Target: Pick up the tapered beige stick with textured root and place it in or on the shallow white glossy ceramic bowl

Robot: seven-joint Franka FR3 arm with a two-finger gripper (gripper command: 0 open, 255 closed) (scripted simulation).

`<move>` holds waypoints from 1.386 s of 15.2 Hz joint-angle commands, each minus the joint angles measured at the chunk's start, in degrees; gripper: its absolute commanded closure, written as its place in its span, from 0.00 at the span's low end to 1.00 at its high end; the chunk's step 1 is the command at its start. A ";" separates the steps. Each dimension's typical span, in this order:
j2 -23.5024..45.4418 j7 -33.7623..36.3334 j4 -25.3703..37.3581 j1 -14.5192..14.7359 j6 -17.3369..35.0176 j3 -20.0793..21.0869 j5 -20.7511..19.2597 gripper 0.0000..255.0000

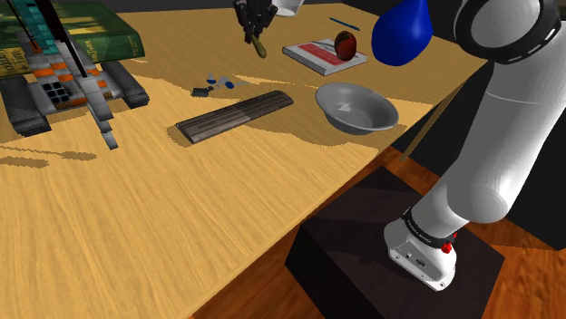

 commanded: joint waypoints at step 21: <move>-8.84 1.61 0.84 0.24 -9.52 0.80 1.19 1.00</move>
